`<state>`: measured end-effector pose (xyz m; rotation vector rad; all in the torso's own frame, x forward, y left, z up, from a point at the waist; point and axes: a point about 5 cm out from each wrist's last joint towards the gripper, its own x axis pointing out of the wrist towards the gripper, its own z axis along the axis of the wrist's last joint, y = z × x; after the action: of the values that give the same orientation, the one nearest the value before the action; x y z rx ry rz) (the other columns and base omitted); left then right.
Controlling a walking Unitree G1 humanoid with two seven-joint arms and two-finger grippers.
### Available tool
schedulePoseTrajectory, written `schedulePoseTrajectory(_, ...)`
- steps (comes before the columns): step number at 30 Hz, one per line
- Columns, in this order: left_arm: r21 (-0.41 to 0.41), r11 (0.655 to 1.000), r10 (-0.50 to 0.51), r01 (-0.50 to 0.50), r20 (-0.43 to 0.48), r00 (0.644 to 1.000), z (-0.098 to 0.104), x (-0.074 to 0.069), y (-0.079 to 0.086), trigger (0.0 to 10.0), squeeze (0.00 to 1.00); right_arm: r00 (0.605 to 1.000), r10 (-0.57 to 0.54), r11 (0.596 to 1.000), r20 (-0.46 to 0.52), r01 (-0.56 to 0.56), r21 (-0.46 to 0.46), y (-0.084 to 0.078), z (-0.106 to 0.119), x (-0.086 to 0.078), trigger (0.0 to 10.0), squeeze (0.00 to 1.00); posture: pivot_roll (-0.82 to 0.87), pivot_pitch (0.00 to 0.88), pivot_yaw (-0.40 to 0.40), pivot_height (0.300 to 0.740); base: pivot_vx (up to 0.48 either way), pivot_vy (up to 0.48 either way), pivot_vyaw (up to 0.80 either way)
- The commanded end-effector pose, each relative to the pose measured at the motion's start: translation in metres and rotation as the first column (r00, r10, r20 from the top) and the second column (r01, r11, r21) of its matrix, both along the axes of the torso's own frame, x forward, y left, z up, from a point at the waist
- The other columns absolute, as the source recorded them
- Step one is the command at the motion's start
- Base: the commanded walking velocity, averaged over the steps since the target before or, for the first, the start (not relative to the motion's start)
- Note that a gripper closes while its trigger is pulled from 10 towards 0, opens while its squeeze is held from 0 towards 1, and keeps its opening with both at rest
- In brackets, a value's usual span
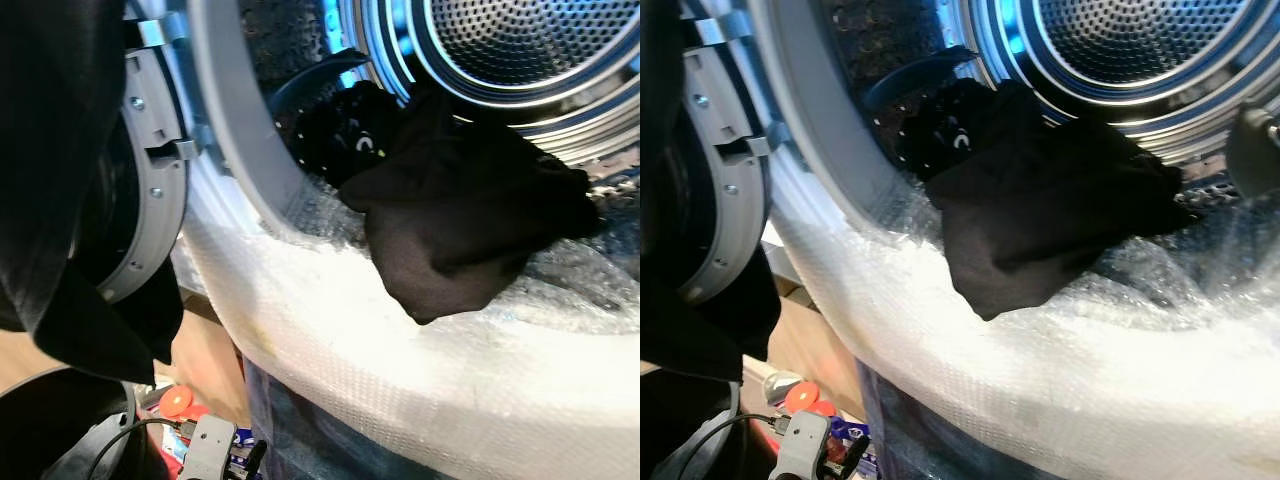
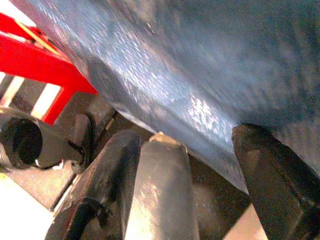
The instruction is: Clothes washing
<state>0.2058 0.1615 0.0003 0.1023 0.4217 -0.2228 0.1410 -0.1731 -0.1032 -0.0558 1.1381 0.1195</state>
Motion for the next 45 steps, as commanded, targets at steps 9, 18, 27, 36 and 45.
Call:
schedulePoseTrajectory(9,0.011,1.000,0.019,-0.019,-0.001,1.000,0.0028,-0.0023,0.0036,10.0,0.00,0.999,0.030,0.999,-0.020,-0.029,0.014,0.0049,-0.0024,-0.0061,10.0,0.00,0.02,0.045,0.060,0.740,0.000,0.000,-0.65)
schedulePoseTrajectory(18,-0.012,0.999,0.044,-0.045,-0.021,0.999,0.0008,-0.0059,0.0015,10.0,0.00,0.998,0.051,0.999,-0.025,-0.051,-0.011,0.0038,-0.0029,-0.0074,10.0,0.00,0.01,0.045,0.060,0.740,-0.027,0.000,0.00)
schedulePoseTrajectory(27,-0.008,0.998,0.058,-0.058,-0.015,0.998,0.0017,-0.0041,0.0013,10.0,0.00,0.997,0.075,0.997,-0.028,-0.075,-0.004,0.0048,-0.0024,-0.0058,10.0,0.00,0.02,0.043,0.053,0.740,-0.135,0.000,0.00)
schedulePoseTrajectory(36,0.005,0.998,0.058,-0.058,-0.008,0.998,0.0023,-0.0025,0.0016,10.0,0.00,0.995,0.093,0.996,-0.034,-0.093,0.004,0.0071,-0.0029,-0.0068,10.0,0.00,0.01,0.043,0.052,0.740,-0.053,0.000,0.00)
schedulePoseTrajectory(45,0.015,0.998,0.061,-0.061,-0.002,0.998,0.0031,-0.0012,0.0018,10.0,0.00,0.994,0.103,0.995,-0.038,-0.103,0.010,0.0082,-0.0032,-0.0077,10.0,0.00,0.01,0.044,0.052,0.740,0.000,0.000,0.00)
